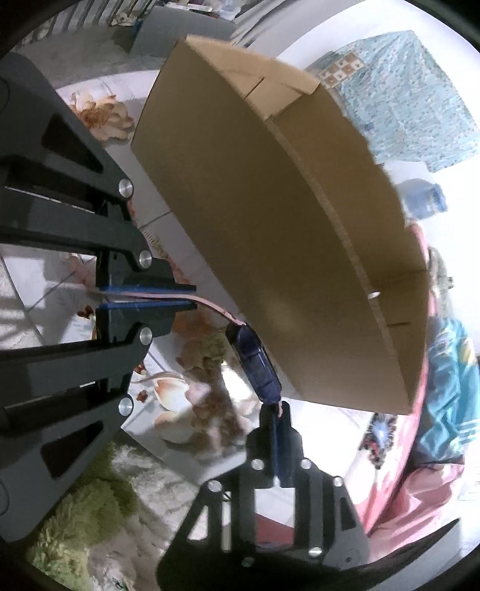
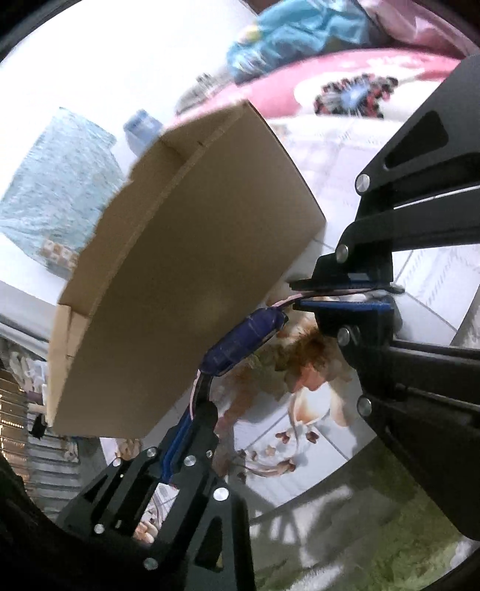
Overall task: Organize jewelry
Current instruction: 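Lift the pink watch with both tools and carry it over the box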
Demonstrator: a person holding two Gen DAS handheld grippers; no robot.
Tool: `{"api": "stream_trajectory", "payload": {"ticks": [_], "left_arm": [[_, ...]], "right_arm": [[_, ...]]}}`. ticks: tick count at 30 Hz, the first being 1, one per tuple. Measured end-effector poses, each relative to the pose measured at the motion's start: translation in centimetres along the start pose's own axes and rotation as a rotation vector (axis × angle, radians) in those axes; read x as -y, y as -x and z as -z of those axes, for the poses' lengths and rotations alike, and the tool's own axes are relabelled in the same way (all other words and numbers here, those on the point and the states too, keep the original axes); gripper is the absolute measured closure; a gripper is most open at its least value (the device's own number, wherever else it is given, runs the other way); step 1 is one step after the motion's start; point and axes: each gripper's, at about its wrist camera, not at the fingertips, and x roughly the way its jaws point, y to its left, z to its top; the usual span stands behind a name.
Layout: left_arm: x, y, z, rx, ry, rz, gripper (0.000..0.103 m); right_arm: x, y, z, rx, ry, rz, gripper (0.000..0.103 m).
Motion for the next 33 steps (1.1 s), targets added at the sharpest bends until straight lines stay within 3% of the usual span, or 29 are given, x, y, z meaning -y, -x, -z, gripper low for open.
{"api": "stream_trajectory", "payload": {"ticks": [6,10,14,17,20,23,27,33], "left_arm": [[0.1,3.5,-0.6,0.114,0.017,-0.034,0.101],[-0.5,6.2,-1.5,0.180,0.037,-0.046,0.101],[-2.9,9.2,-3.3,0.254,0.105,-0.028,0.101],[-5.6,10.0,-5.4,0.255,0.161,-0.019,0.101],[-8.8,8.5,-7.5,0.182,0.222,-0.002,0.101],[-12.0,5.2,-9.4,0.073,0.264,0.020,0.101],[-15.0,-1.0,-11.1,-0.094,0.229,-0.037,0.101],[-19.9,-8.7,-11.4,-0.336,0.341,0.114,0.098]], "right_arm": [[-0.9,4.0,-0.8,0.120,0.083,0.204,0.098],[-1.0,5.9,-1.9,0.189,0.104,0.281,0.098],[0.5,7.5,-4.6,0.267,0.065,0.277,0.098],[3.4,7.8,-7.2,0.294,-0.012,0.160,0.098],[6.6,4.8,-10.3,0.216,-0.063,0.007,0.098],[9.5,-0.5,-13.6,0.050,-0.140,-0.166,0.098],[11.4,-8.0,-15.9,-0.162,-0.218,-0.330,0.098],[12.0,-17.2,-16.6,-0.419,-0.272,-0.461,0.098]]}}
